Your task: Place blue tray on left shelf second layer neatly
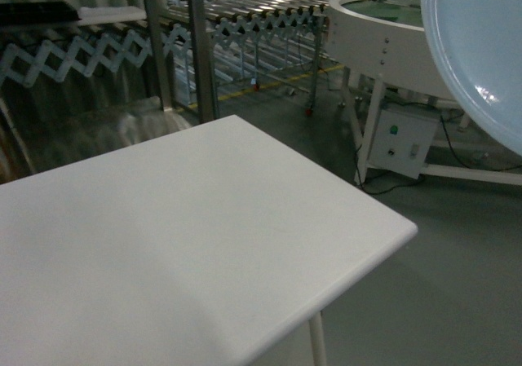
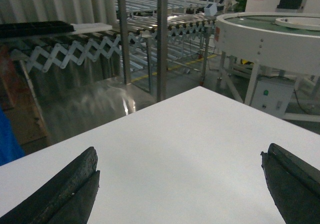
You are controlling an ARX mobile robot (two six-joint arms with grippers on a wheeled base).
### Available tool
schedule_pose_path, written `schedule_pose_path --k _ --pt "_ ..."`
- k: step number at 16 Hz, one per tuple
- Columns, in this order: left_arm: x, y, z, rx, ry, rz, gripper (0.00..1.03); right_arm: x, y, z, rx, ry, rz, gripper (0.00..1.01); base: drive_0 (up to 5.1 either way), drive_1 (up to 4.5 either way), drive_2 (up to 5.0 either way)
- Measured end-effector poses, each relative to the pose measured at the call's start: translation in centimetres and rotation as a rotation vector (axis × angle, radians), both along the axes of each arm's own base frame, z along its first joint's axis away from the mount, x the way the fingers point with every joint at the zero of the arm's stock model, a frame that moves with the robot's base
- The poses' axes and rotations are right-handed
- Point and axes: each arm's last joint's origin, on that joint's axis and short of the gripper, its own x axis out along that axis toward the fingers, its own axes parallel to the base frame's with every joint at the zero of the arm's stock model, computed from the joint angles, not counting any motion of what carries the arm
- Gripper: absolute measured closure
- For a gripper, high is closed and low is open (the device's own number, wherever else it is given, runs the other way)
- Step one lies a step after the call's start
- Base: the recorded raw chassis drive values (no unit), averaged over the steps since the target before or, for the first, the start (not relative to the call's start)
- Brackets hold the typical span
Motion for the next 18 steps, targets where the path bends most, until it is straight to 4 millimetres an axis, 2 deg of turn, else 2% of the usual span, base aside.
schedule_pose_path --k 2,4,8,18 --pt "0.0 0.0 -0.01 0.0 0.002 -0.001 0.05 -0.01 0.0 0.03 0.0 -0.003 0.0 0.99 2.8 -1.29 -5.8" --pt "0.0 0.0 0.01 0.0 -0.002 0.0 0.05 -0.01 0.0 -0.01 0.0 0.001 0.0 0.99 -1.4 0.67 -3.5" --pt "0.0 0.0 0.0 0.0 0.0 0.0 0.05 0.05 0.01 -0.01 0.0 -0.001 -0.002 0.99 -1.3 -1.31 -1.3" --pt "0.0 0.0 0.01 0.0 -0.002 0.0 0.05 0.08 0.0 -0.08 0.0 0.005 0.0 0.99 3.4 -4.06 -4.1"
